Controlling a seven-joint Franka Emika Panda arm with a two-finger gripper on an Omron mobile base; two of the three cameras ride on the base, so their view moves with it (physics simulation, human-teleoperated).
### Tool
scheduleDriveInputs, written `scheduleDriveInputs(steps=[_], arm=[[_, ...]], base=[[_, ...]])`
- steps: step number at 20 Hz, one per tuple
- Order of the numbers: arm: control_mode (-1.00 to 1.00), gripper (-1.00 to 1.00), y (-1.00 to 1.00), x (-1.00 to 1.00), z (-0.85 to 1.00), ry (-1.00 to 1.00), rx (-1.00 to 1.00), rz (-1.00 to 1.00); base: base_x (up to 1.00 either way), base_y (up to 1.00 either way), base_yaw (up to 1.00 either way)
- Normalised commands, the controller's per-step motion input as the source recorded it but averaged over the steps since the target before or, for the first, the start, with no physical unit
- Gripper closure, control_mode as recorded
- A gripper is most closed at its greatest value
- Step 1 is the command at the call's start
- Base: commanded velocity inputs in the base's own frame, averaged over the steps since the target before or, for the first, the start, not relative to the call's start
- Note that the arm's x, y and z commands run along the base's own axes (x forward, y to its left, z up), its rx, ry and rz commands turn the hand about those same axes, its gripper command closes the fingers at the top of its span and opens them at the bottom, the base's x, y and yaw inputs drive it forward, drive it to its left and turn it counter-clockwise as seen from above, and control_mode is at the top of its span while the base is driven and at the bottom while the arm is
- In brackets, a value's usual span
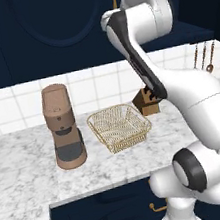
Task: Open the cabinet, pick up the bread from the cabinet and place it in the basket. Then move the basket to the dining counter.
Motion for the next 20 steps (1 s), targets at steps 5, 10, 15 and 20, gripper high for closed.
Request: scheduleDriveInputs(steps=[5,10,15,20], arm=[[-1.0,-1.0,0.23,0.66,0.0,0.0,0.0,-0.1],[-1.0,-1.0,0.06,0.69,0.0,0.0,0.0,-0.05],[-1.0,-1.0,-0.01,0.58,0.0,0.0,0.0,0.0],[-1.0,-1.0,-0.1,0.5,-0.02,-0.02,0.0,0.03]], base=[[0.0,0.0,0.0],[0.0,0.0,0.0],[0.0,0.0,0.0],[0.0,0.0,0.0]])
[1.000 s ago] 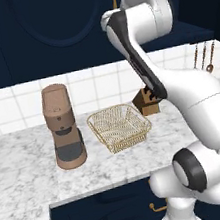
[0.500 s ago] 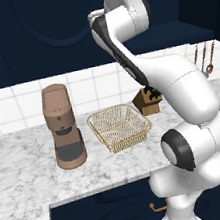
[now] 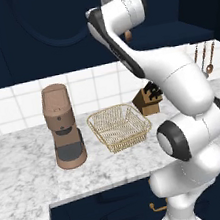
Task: Open the cabinet, pick up the bread from the cabinet and place it in the basket. Then move the basket to the dining counter.
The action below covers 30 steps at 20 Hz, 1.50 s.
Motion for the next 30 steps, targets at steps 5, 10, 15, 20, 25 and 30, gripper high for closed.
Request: scheduleDriveInputs(steps=[5,10,15,20,25,30], arm=[[-1.0,1.0,-0.06,0.26,-0.01,-0.19,0.0,0.03],[-1.0,1.0,-0.01,0.3,0.0,-0.27,0.0,0.06],[-1.0,1.0,-0.17,0.24,-0.04,-0.3,0.0,0.09],[-1.0,1.0,-0.18,0.09,-0.02,-0.32,0.0,0.09],[-1.0,1.0,-0.04,0.0,-0.14,-0.26,0.0,0.09],[-1.0,1.0,0.19,-0.01,-0.13,-0.04,0.0,0.02]], base=[[0.0,0.0,0.0],[0.0,0.0,0.0],[0.0,0.0,0.0],[0.0,0.0,0.0],[0.0,0.0,0.0],[0.0,0.0,0.0]])
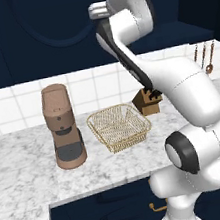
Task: Open the cabinet, pick up the bread from the cabinet and place it in the basket. Then move the basket to the dining counter.
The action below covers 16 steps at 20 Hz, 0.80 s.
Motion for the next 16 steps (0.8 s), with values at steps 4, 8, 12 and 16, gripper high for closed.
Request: scheduleDriveInputs(steps=[4,8,12,16], arm=[[-1.0,1.0,0.56,-0.32,0.0,0.0,-0.06,0.0],[-1.0,1.0,0.77,-0.63,0.02,0.0,-0.14,-0.01],[-1.0,1.0,0.59,-0.86,0.12,0.0,-0.04,-0.01],[-1.0,1.0,0.47,-1.0,0.15,0.0,0.0,-0.12]], base=[[0.0,0.0,0.0],[0.0,0.0,0.0],[0.0,0.0,0.0],[0.0,0.0,0.0]])
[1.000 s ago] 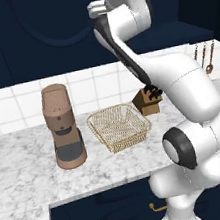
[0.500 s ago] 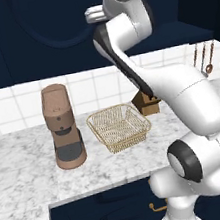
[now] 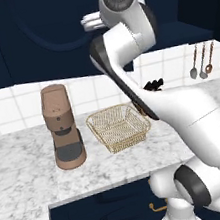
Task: Open the cabinet, pick up the bread from the cabinet and place it in the basket. Then move the basket to the dining counter.
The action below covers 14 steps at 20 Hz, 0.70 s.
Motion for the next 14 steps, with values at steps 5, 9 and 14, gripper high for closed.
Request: scheduleDriveInputs(steps=[5,9,14], arm=[[-1.0,1.0,0.63,-1.0,0.04,0.0,0.0,-0.31],[-1.0,1.0,0.73,-0.91,0.2,0.01,-0.05,-0.3],[-1.0,1.0,0.64,-0.88,0.08,0.01,-0.06,-0.28]], base=[[0.0,0.0,0.0],[0.0,0.0,0.0],[0.0,0.0,0.0]])
